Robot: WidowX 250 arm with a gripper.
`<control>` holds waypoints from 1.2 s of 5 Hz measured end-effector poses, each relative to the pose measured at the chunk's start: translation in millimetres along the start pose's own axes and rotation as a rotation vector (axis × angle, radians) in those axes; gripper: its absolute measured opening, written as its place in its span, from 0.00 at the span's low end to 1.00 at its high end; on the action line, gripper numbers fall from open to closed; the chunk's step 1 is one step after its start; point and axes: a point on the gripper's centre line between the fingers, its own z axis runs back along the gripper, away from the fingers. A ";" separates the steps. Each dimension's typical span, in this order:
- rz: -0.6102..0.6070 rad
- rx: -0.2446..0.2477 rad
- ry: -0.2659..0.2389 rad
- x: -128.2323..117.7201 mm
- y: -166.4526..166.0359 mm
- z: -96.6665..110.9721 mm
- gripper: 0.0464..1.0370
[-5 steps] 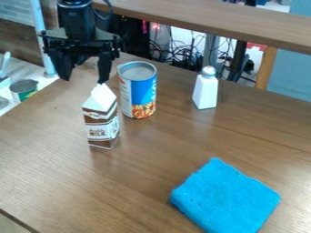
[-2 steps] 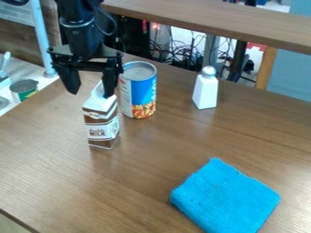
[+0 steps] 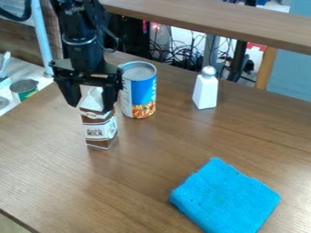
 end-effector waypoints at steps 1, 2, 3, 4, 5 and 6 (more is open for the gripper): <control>-0.013 0.008 0.018 -3.8 1.7 -7.6 0.96; -0.019 0.014 0.031 -4.8 3.4 -10.1 0.91; -0.010 0.016 0.031 -5.0 3.8 -10.4 0.78; -0.024 0.012 0.061 -13.6 4.1 -6.5 0.78; -0.027 -0.025 0.008 -8.8 4.9 32.2 0.78; -0.027 -0.107 -0.070 -1.7 -3.9 81.6 0.78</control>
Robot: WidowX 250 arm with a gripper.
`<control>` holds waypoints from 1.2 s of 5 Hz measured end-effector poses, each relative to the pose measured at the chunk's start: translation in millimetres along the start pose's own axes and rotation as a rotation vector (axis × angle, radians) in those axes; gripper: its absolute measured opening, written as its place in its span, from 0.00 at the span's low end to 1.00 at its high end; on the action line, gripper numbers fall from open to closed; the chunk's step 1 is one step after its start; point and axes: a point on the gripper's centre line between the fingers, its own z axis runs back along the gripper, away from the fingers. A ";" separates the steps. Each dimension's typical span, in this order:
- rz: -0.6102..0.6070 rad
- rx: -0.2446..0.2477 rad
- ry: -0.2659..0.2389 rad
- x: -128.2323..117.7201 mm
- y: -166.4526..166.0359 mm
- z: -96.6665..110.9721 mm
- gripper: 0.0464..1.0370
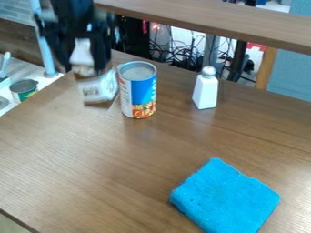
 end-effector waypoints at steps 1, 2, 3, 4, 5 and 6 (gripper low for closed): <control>-0.012 -0.087 -0.026 5.8 -23.6 35.8 0.78; -0.149 -0.134 -0.028 -1.8 -73.4 38.1 0.78; -0.282 -0.150 -0.068 -4.1 -106.2 34.6 0.78; -0.348 -0.204 -0.071 7.9 -121.2 8.0 0.78; -0.381 -0.210 -0.078 20.2 -128.3 -21.4 0.78; -0.433 -0.174 -0.071 31.4 -133.1 -51.1 0.78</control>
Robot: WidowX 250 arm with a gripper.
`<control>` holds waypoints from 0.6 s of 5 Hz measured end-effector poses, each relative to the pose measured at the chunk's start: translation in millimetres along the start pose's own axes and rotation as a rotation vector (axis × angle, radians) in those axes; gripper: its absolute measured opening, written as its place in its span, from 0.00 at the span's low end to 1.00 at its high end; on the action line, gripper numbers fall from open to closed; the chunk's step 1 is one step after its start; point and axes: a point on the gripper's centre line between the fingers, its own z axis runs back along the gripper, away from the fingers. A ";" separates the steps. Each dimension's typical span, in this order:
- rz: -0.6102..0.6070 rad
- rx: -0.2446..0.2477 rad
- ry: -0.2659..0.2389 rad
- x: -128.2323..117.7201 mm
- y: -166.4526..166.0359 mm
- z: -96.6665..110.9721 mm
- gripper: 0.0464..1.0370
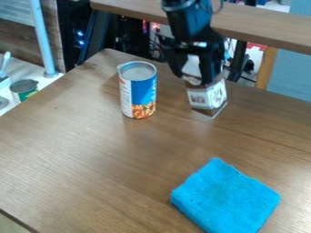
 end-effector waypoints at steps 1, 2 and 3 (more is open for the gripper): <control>-0.047 0.037 0.055 -4.2 10.8 -27.1 0.78; -0.131 0.024 0.097 5.0 10.0 -25.0 0.78; -0.212 0.002 0.194 3.8 10.8 -30.7 0.78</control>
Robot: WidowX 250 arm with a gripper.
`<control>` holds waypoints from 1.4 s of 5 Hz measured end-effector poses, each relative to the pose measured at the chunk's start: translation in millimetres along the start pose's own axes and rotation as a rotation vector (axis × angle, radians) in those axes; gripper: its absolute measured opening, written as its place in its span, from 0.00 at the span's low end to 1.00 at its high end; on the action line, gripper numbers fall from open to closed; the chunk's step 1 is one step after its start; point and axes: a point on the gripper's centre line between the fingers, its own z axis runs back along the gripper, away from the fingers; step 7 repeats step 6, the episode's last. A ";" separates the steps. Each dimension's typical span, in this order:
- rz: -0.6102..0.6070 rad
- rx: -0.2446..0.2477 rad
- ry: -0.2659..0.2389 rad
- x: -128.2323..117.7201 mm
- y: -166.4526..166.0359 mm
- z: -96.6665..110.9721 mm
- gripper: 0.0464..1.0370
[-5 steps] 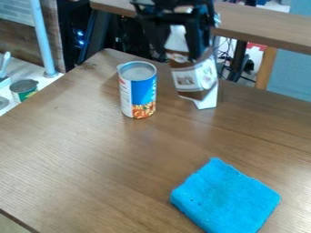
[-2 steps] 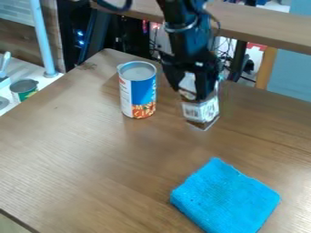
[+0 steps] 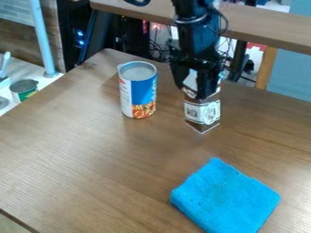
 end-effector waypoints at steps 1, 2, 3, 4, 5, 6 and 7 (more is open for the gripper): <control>-0.066 0.007 0.019 -2.7 2.1 -1.6 0.78; -0.109 0.038 0.019 -5.3 7.1 -7.8 0.78; -0.139 0.070 0.023 -13.6 11.4 -22.6 0.78; -0.150 0.100 -0.013 -15.6 13.4 -23.7 0.82; -0.120 0.098 -0.027 -16.5 12.6 -22.2 0.98; -0.091 0.088 -0.111 -13.7 8.1 12.3 0.97; -0.091 0.088 -0.111 -13.7 8.1 12.3 0.97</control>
